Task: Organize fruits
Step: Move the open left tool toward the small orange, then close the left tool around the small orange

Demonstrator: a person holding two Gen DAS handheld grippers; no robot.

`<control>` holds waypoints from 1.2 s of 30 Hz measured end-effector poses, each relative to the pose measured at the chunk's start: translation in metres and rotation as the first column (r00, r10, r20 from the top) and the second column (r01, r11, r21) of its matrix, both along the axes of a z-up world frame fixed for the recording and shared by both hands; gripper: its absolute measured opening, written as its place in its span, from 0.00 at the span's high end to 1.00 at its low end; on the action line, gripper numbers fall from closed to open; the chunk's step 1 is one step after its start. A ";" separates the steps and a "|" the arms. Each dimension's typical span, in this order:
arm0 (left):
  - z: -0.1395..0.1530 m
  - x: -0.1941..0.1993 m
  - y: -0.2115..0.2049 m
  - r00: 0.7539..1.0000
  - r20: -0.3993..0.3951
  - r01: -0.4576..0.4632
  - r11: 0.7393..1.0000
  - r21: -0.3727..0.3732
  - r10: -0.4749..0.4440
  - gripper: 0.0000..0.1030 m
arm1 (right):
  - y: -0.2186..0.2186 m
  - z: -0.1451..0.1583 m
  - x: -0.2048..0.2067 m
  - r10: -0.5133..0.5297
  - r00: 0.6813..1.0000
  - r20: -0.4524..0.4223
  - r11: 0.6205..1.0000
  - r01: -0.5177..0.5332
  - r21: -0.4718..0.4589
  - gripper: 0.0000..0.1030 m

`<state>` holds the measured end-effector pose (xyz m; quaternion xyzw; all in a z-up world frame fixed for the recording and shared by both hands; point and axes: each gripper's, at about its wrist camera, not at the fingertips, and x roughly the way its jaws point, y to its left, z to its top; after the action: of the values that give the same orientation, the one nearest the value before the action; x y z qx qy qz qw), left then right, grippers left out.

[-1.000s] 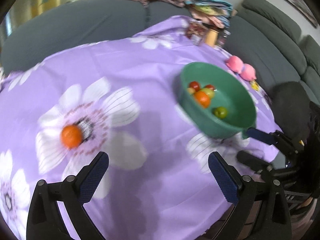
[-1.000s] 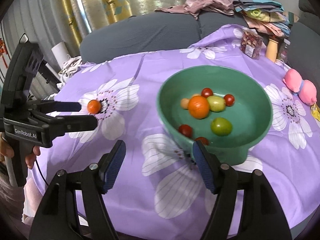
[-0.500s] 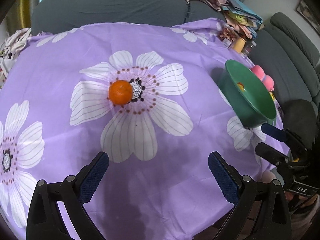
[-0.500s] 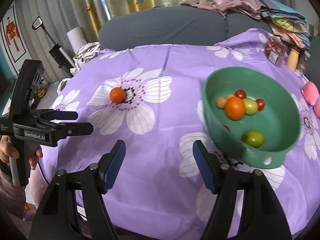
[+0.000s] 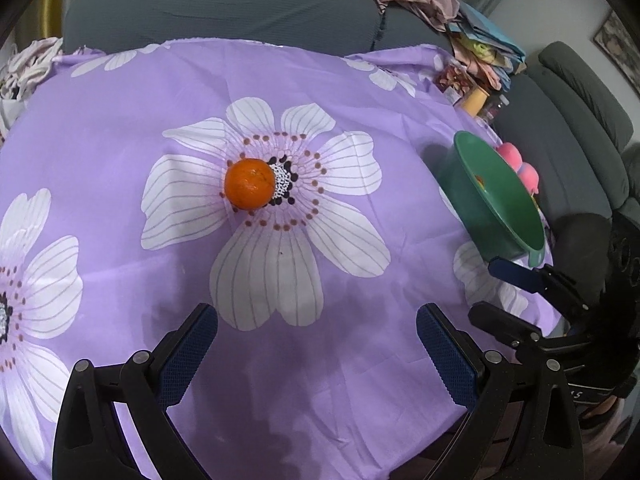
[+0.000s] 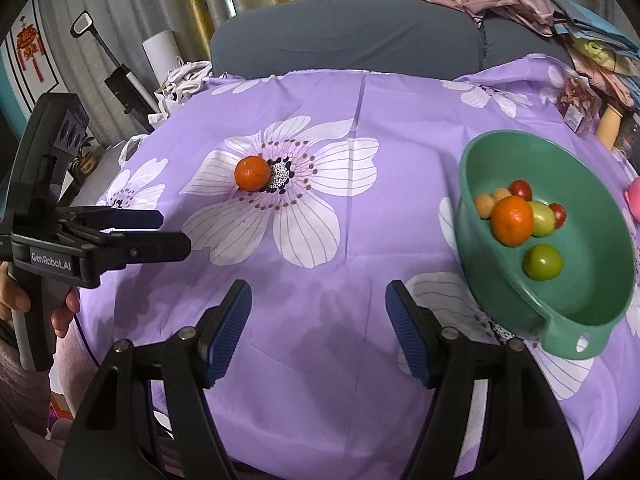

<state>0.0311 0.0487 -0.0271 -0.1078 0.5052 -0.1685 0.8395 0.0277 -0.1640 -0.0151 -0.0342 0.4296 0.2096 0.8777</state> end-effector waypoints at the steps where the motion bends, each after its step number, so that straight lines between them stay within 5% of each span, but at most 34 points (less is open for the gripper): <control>1: 0.000 0.001 0.001 1.000 0.001 0.000 1.000 0.000 0.000 0.03 | 0.001 0.000 0.001 0.001 1.000 -0.003 1.000 -0.001 -0.001 0.32; 22: 0.001 0.053 0.024 0.999 0.034 -0.021 0.998 -0.059 0.023 0.04 | 0.054 -0.020 0.058 0.097 0.993 -0.071 0.994 -0.094 0.053 0.32; 36: -0.013 0.094 0.017 0.999 0.027 0.034 0.999 -0.018 -0.034 0.07 | 0.083 -0.045 0.112 0.165 0.971 -0.171 0.960 -0.118 0.253 0.32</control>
<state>0.1246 0.0655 -0.0398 -0.1045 0.4940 -0.1888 0.8422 0.1395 -0.0811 -0.0599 0.0618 0.4792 0.3249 0.8130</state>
